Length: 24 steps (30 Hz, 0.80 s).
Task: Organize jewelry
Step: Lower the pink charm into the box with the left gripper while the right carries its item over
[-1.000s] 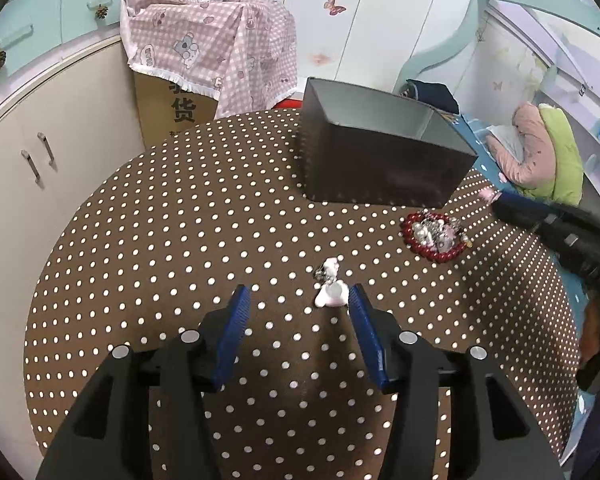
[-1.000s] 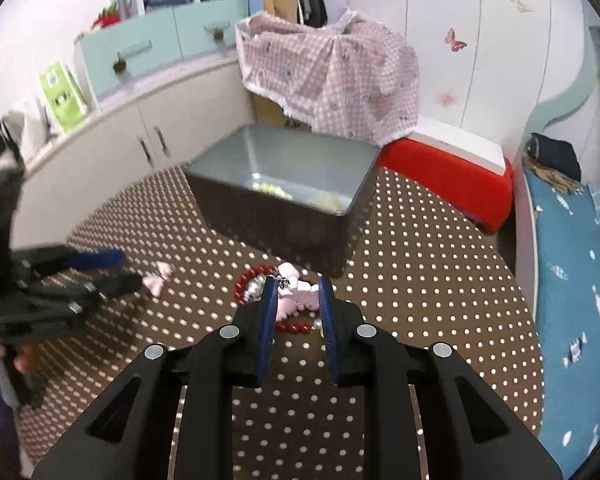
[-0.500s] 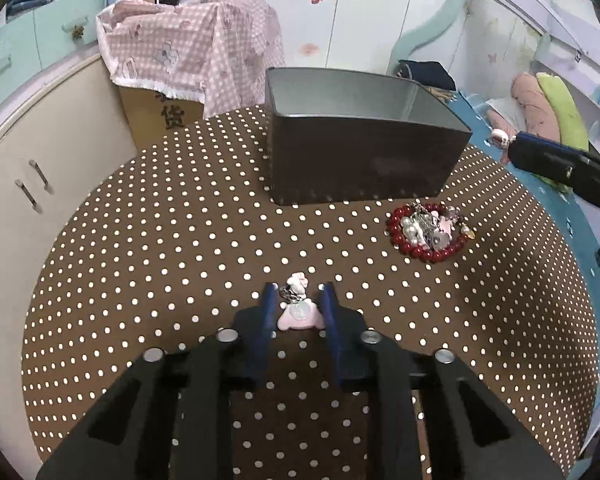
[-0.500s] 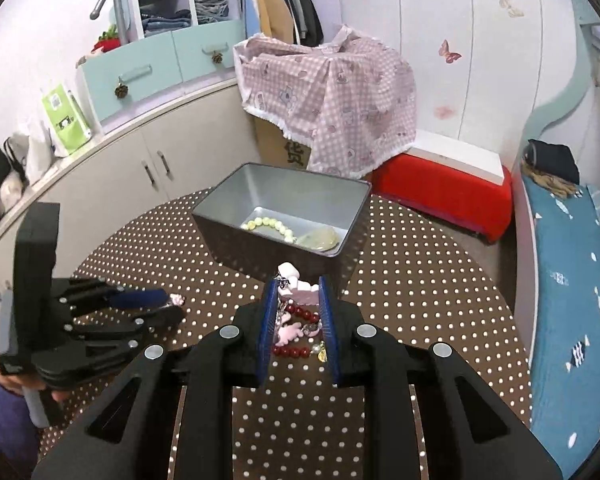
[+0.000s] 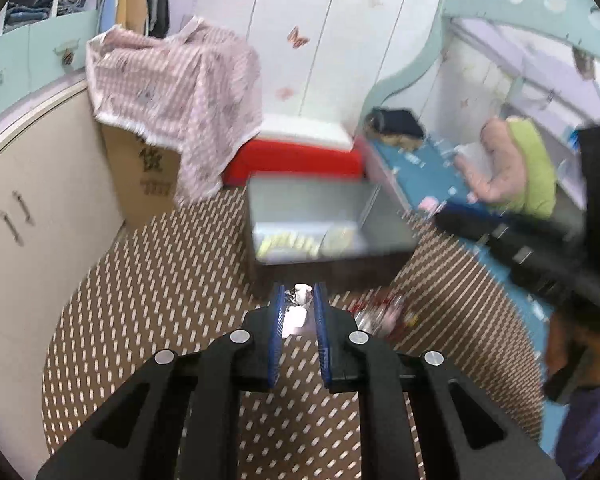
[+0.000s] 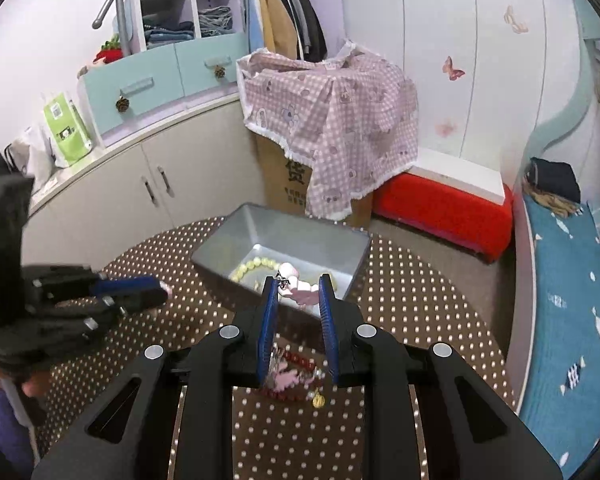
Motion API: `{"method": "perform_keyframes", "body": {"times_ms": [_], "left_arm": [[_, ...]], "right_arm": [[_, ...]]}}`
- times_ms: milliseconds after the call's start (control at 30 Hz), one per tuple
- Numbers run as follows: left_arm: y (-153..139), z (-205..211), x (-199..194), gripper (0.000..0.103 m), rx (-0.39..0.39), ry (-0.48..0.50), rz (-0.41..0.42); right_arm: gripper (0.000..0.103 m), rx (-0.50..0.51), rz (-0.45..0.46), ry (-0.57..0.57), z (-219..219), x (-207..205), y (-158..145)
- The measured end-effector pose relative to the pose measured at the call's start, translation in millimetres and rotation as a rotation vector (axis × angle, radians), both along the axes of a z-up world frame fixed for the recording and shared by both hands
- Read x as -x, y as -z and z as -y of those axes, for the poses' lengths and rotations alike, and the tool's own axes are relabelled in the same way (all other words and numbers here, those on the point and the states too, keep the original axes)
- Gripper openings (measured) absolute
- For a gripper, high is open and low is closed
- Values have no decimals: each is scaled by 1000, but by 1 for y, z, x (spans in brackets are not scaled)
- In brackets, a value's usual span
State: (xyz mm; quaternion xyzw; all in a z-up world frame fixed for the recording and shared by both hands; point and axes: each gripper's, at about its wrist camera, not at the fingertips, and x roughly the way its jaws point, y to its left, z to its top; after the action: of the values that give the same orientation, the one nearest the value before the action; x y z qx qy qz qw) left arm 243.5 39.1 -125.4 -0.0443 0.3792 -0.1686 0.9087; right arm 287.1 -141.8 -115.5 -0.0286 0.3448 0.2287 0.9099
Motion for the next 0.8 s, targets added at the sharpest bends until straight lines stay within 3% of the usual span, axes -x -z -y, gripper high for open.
{"method": "perform_keyframes", "body": {"times_ms": [167, 367, 800], "left_arm": [[-19, 8, -40, 13, 40, 31, -12], [-1, 20, -74, 14, 19, 33, -93], [18, 24, -81, 18, -1, 24, -144]], "right_arm": [[21, -8, -18, -3, -6, -19, 0], [21, 8, -71, -3, -14, -37, 20], [22, 11, -115, -8, -19, -45, 42]]}}
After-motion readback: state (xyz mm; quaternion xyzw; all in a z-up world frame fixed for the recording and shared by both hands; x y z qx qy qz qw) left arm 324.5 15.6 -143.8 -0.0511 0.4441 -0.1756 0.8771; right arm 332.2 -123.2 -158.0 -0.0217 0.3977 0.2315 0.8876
